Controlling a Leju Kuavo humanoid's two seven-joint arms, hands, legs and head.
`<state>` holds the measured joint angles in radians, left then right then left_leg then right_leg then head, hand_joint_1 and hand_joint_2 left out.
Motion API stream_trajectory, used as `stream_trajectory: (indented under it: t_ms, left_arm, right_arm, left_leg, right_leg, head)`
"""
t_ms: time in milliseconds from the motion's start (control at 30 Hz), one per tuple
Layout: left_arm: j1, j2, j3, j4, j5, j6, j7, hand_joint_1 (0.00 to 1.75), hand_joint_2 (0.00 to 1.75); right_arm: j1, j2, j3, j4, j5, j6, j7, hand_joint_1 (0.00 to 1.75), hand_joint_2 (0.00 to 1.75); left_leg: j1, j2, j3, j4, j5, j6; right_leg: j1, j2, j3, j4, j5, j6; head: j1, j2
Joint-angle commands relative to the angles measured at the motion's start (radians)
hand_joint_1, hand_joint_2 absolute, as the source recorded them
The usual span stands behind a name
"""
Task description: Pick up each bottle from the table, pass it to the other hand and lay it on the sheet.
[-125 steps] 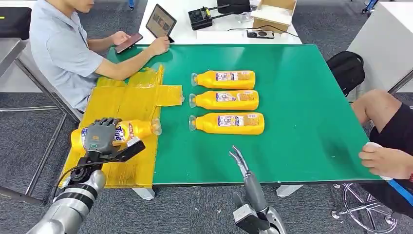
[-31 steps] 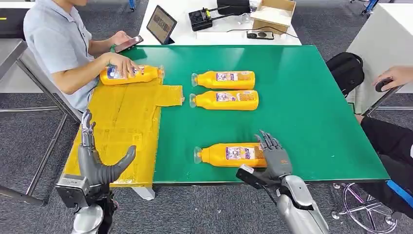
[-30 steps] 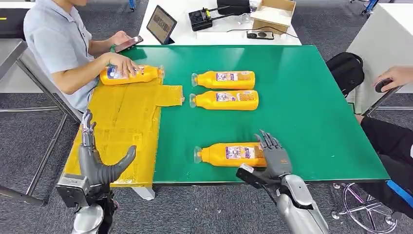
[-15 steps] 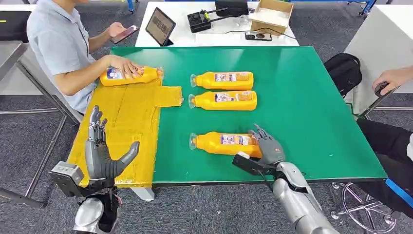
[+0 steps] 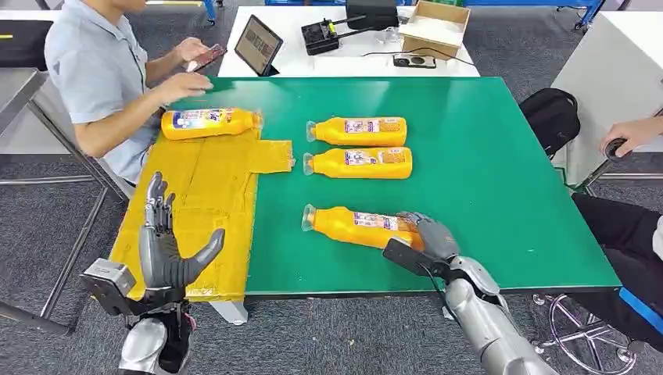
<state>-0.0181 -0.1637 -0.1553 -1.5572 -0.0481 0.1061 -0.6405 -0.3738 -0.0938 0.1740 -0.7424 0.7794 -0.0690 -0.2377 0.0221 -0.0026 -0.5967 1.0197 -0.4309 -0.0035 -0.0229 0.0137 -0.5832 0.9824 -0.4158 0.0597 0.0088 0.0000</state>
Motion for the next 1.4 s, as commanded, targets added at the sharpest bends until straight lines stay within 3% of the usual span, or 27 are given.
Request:
stream_trajectory:
  t_ms: [33,333,400,467,533,633,767,1033,1167,1400]
  left_arm:
    - [0.008,0.018,-0.049,0.097,-0.109,0.048,0.067,0.00,1.75]
    - [0.162,-0.065,-0.116,0.093,0.090,0.020,0.089,0.00,1.75]
    - [0.158,-0.047,-0.161,0.107,0.094,0.063,0.049,0.00,1.75]
    - [0.135,-0.056,-0.173,0.117,-0.036,0.211,-0.025,0.00,1.75]
    - [0.126,-0.057,-0.168,0.113,0.076,0.130,0.033,0.00,1.75]
    - [0.128,-0.051,-0.179,0.104,0.072,0.129,0.028,0.00,1.75]
    - [0.146,-0.005,-0.255,0.096,0.090,0.023,0.063,0.00,1.75]
    - [0.161,0.021,-0.308,0.091,0.100,-0.007,0.047,0.00,1.75]
    - [0.145,0.049,-0.364,0.082,0.173,-0.142,0.058,0.00,1.75]
    - [0.145,0.051,-0.367,0.080,0.176,-0.150,0.056,0.00,1.75]
  right_arm:
    - [0.129,0.000,0.006,0.091,-0.056,0.051,-0.024,1.75,1.75]
    - [0.339,0.116,-0.064,-0.342,-0.252,-0.060,-0.160,1.75,1.75]
    - [0.367,0.152,-0.081,-0.438,-0.311,-0.104,-0.201,1.75,1.75]
    - [0.385,0.203,-0.105,-0.525,-0.382,-0.145,-0.292,1.75,1.75]
    - [0.402,0.224,-0.111,-0.559,-0.387,-0.187,-0.311,1.75,1.75]
    - [0.414,0.240,-0.118,-0.568,-0.411,-0.214,-0.344,1.75,1.75]
    - [0.415,0.264,-0.117,-0.581,-0.464,-0.236,-0.417,1.75,1.75]
    - [0.416,0.272,-0.085,-0.565,-0.479,-0.214,-0.410,1.75,1.75]
    - [0.395,0.258,-0.011,-0.506,-0.445,-0.206,-0.420,1.75,1.75]
    - [0.393,0.258,-0.006,-0.498,-0.442,-0.205,-0.417,1.75,1.75]
  left_leg:
    - [0.001,-0.006,0.003,-0.004,0.001,0.001]
    - [0.001,-0.002,0.011,-0.002,-0.007,0.000]
    - [0.000,-0.004,0.008,-0.003,-0.007,0.001]
    - [0.000,-0.004,0.004,-0.002,-0.007,0.001]
    - [0.000,-0.002,-0.002,0.000,-0.006,0.002]
    - [0.000,-0.001,-0.007,-0.001,-0.005,0.002]
    - [-0.001,-0.002,-0.007,-0.001,-0.004,0.003]
    - [-0.001,-0.001,-0.010,-0.001,-0.004,0.002]
    - [0.000,-0.001,-0.009,-0.002,-0.005,0.003]
    - [0.000,-0.001,-0.010,-0.001,-0.004,0.003]
  right_leg:
    - [0.002,-0.007,0.006,-0.005,0.000,-0.003]
    - [0.002,-0.003,0.013,-0.002,-0.006,-0.003]
    - [0.001,-0.005,0.010,-0.002,-0.006,-0.004]
    - [0.001,-0.005,0.016,-0.001,-0.007,-0.004]
    - [0.001,-0.002,0.012,0.002,-0.006,-0.003]
    - [0.001,-0.002,0.007,0.001,-0.005,-0.003]
    - [0.000,-0.002,0.006,0.001,-0.005,-0.002]
    - [-0.001,-0.002,0.004,0.000,-0.005,-0.002]
    - [0.000,-0.002,0.005,-0.001,-0.005,-0.004]
    - [0.000,-0.001,0.004,0.000,-0.005,-0.003]
  head:
    - [0.000,0.000]
    - [0.000,0.000]
    - [0.000,0.000]
    - [0.000,0.000]
    - [0.000,0.000]
    - [0.000,0.000]
    - [0.000,0.000]
    - [0.000,0.000]
    - [0.000,0.000]
    - [0.000,0.000]
